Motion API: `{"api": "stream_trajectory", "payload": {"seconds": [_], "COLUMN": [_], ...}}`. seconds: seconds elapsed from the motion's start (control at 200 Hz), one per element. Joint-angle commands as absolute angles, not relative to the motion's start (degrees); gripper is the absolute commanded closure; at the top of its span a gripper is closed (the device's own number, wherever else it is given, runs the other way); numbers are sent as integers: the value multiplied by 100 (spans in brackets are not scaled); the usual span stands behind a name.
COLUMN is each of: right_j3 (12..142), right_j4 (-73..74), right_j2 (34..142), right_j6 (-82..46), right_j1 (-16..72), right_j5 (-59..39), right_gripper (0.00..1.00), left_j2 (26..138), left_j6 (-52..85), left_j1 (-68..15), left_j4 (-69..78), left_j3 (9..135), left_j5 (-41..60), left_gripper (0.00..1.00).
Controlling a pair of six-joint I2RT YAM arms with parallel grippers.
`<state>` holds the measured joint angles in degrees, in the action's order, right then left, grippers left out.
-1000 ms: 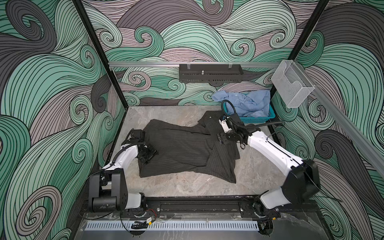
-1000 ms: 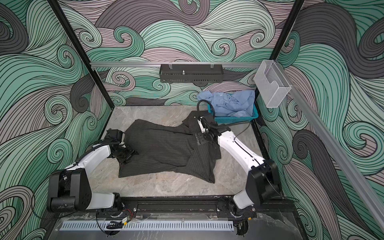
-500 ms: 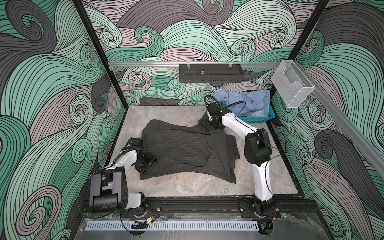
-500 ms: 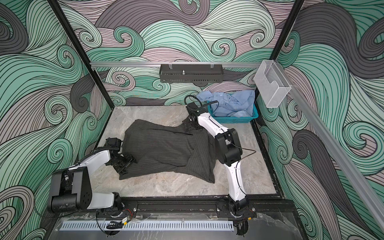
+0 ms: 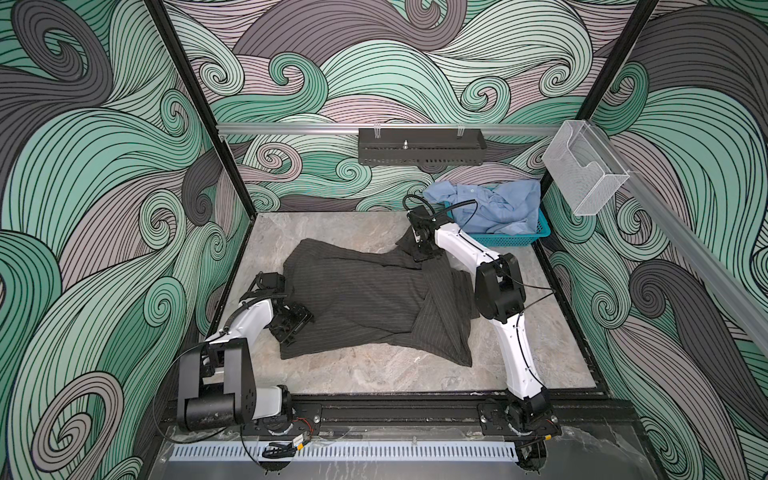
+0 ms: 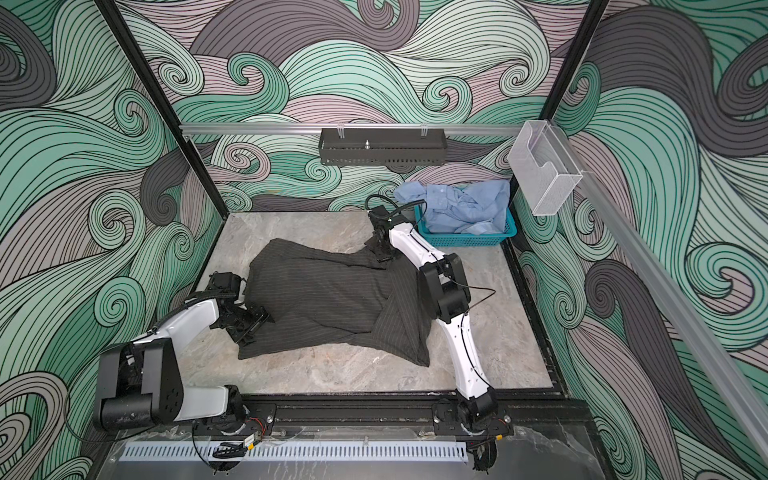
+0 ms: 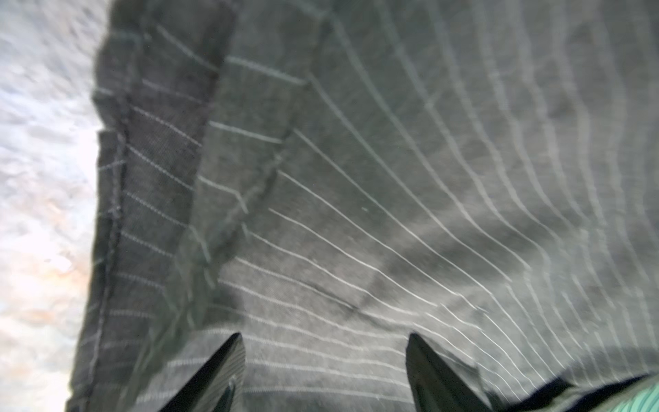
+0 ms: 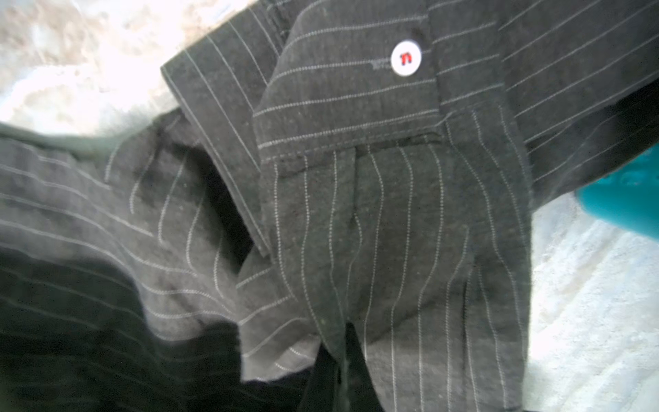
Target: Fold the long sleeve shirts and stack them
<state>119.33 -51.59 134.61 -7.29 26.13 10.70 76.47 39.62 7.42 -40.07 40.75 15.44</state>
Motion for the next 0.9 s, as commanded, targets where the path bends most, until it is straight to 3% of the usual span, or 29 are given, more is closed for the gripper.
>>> {"api": "stream_trajectory", "payload": {"seconds": [0.0, 0.275, 0.5, 0.66, 0.896], "right_j3": [11899, 10408, 9186, 9562, 10761], "right_j4": [-5436, -5713, -5660, -6004, -6381], "right_j2": [12507, 9755, 8016, 7647, 7861], "right_j6": [-615, -568, -906, -918, -657], "right_j1": [2681, 3804, 5816, 7738, 9574], "right_j5": [1221, 1553, 1186, 1800, 2427], "right_gripper": [100, 100, 100, 100, 100], "left_j2": [7313, 6688, 6175, 5720, 5430], "left_j6": [3817, 3700, 3627, 3665, 3610], "left_j1": [806, 972, 1209, 1342, 1445], "left_j4": [-4417, -4960, -5238, -5265, -5676], "left_j3": [4420, 4826, 5159, 5375, 5729], "left_j5": [1438, 1462, 1553, 1473, 1494], "left_gripper": [27, 27, 27, 27, 27]}}
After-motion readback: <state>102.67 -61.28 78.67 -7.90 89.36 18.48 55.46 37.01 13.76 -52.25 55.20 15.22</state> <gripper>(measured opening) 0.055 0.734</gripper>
